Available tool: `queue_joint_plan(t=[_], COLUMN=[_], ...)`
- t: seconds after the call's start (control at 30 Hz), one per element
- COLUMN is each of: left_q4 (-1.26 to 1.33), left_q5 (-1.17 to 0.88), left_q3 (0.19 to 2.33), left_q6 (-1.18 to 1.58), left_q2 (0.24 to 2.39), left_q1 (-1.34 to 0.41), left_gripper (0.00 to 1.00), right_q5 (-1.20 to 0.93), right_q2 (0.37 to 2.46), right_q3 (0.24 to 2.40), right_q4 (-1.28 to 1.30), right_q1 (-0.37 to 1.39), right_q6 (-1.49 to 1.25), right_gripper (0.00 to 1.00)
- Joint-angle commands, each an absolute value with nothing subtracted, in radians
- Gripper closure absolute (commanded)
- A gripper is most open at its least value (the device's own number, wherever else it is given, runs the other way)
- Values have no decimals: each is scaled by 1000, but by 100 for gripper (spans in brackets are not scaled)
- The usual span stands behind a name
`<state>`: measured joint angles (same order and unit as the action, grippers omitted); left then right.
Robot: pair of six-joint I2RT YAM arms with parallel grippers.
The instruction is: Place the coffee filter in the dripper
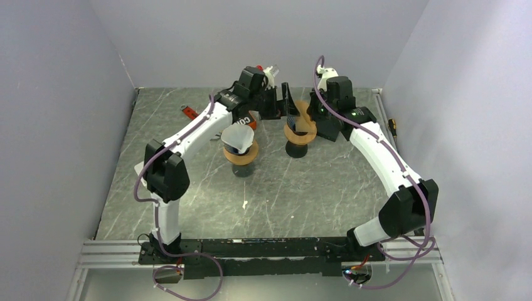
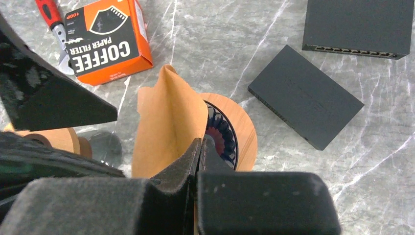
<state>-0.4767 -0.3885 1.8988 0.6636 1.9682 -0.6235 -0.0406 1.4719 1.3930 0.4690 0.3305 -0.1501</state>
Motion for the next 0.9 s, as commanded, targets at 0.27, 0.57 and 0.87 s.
queue_joint_plan(t=[0.27,0.57,0.87], left_q4=[-445,-565,-620], left_q5=[-393,-290,-233], left_q3=[1976,2027,2016], left_q6=[692,655,605], left_q2=[1916,1985,2010], left_q1=[-629,-633,-639], left_gripper=[3,7,18], right_q5=[-3,28,29], right_q2=[1418,1398,1417], right_q3=[1394,1378,1371], right_q4=[417,410,420], right_q1=[370,373,373], right_q6=[-148,-153,-164], right_gripper=[100,100,87])
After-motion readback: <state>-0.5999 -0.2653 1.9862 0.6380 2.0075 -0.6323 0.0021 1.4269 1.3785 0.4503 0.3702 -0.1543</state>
